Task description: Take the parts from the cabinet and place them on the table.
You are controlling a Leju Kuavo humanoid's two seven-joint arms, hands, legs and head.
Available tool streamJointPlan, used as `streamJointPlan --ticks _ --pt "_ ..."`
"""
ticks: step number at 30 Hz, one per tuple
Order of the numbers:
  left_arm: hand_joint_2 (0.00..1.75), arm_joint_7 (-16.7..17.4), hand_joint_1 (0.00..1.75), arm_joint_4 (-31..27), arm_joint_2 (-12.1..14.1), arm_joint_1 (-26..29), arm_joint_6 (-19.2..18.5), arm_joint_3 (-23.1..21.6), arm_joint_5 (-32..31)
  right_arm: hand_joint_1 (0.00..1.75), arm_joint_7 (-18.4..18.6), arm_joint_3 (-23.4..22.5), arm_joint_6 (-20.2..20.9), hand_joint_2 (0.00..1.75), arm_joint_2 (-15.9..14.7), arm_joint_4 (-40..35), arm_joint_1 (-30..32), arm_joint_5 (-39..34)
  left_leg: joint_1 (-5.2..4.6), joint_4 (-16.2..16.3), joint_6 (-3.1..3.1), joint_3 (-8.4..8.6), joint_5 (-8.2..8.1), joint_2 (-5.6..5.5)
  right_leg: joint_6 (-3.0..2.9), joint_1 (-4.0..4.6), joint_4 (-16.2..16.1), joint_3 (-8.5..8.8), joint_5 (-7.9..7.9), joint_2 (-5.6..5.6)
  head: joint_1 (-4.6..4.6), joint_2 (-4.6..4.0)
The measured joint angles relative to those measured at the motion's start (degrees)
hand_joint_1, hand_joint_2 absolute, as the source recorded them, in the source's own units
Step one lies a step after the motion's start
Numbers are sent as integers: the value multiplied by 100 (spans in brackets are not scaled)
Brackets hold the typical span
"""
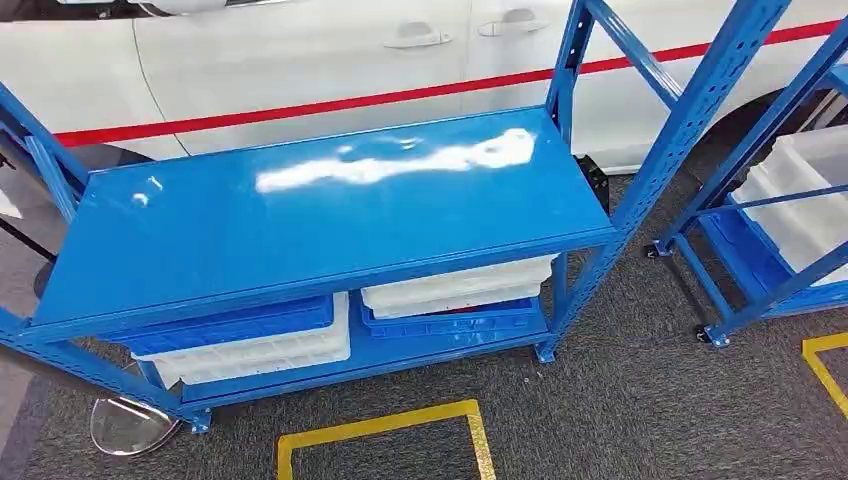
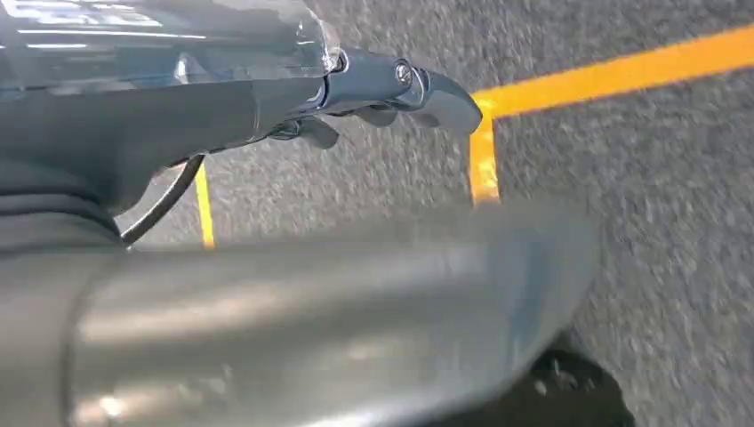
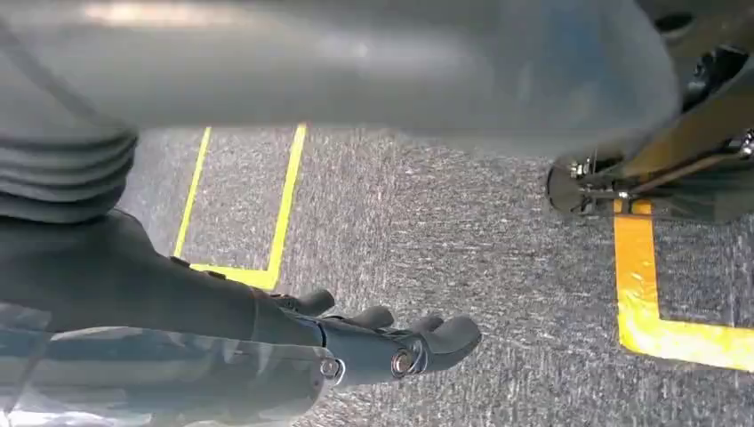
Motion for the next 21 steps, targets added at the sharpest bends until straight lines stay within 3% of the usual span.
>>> streamJointPlan --ticks 5,21 --pt "175 208 0 -4 7 4 129 -46 53 0 125 64 -304 175 0 -2 -3 63 -3 1 -12 0 -6 0 0 -7 0 4 0 0 0 -2" --pt "175 571 0 -208 170 231 53 -1655 1784 0 166 1651 -380 175 -92 -186 166 -1739 -12 23 -17 -3 -15 0 4 -15 -5 12 1 0 0 0"
